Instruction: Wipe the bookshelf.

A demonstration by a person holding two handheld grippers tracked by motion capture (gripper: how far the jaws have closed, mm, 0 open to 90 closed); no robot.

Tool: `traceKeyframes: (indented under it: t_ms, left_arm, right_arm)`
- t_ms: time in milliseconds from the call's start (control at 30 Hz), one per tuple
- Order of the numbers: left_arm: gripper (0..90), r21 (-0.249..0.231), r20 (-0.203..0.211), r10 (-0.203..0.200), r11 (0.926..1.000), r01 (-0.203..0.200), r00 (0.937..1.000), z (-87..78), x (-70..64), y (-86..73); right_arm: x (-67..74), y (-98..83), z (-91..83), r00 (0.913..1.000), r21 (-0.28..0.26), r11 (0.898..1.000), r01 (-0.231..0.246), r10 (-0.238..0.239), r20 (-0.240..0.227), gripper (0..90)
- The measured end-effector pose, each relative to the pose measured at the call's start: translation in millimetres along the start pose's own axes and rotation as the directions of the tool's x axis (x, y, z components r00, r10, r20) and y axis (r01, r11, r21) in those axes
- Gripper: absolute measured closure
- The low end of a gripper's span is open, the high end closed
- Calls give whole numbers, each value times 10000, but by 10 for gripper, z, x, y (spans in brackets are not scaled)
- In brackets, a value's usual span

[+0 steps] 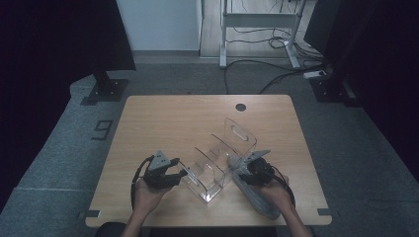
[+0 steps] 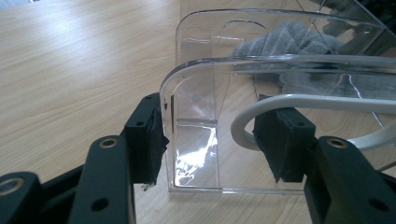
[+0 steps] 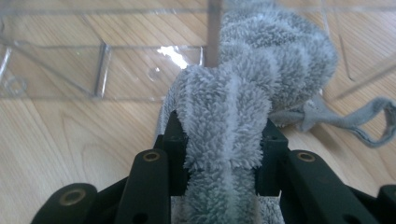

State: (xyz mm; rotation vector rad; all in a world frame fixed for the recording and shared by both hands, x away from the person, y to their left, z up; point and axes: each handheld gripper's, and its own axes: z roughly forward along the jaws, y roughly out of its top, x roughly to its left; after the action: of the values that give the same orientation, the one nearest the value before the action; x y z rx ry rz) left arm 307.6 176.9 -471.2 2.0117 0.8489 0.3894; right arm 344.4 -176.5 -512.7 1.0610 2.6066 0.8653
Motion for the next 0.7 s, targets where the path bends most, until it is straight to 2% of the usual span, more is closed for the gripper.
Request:
traceKeyframes:
  t_ms: [200, 367, 500, 700]
  left_arm:
    - [449, -11, 13, 38, 10000, -38, 10000, 4, 3, 2]
    - [449, 34, -24, 40, 10000, -40, 10000, 8, 0, 9]
    - [448, 106, -135, 35, 9999, -33, 9999, 15, -16, 21]
    - [447, 207, -174, 43, 9998, -40, 9998, 14, -21, 31]
  right_arm:
    - [-18, -103, -157, 9998, 191, 9998, 72, -76, 186, 642]
    - [15, -172, -306, 10000, 122, 9999, 84, -84, 29, 643]
    - [60, -250, -418, 9999, 28, 10000, 77, -77, -141, 642]
    - [147, -330, -577, 9975, -379, 9993, -27, 1, -703, 642]
